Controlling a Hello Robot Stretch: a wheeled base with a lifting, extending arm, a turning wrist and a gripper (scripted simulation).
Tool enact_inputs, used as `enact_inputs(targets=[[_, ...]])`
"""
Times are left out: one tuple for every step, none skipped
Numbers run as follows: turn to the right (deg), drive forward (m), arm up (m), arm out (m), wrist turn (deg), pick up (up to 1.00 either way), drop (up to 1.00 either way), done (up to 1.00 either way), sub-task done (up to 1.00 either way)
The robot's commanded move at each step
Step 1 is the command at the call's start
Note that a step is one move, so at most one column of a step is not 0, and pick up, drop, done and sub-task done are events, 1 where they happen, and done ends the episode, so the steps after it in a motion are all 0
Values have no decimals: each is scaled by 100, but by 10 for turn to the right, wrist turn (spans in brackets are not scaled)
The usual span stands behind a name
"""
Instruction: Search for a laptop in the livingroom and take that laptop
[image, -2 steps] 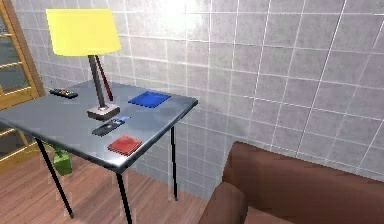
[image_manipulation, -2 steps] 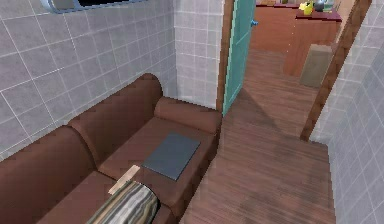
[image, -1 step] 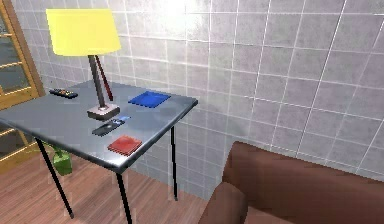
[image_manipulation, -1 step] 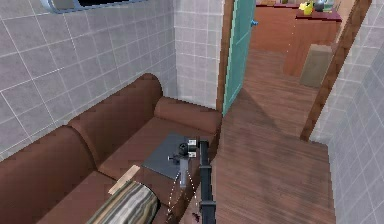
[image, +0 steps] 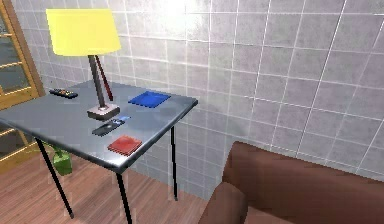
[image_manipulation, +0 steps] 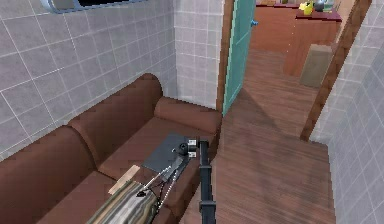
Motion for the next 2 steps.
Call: enact_inputs(targets=[[0,0,0,0,450,0,0,0,0],[0,0,0,0,450,0,0,0,0]])
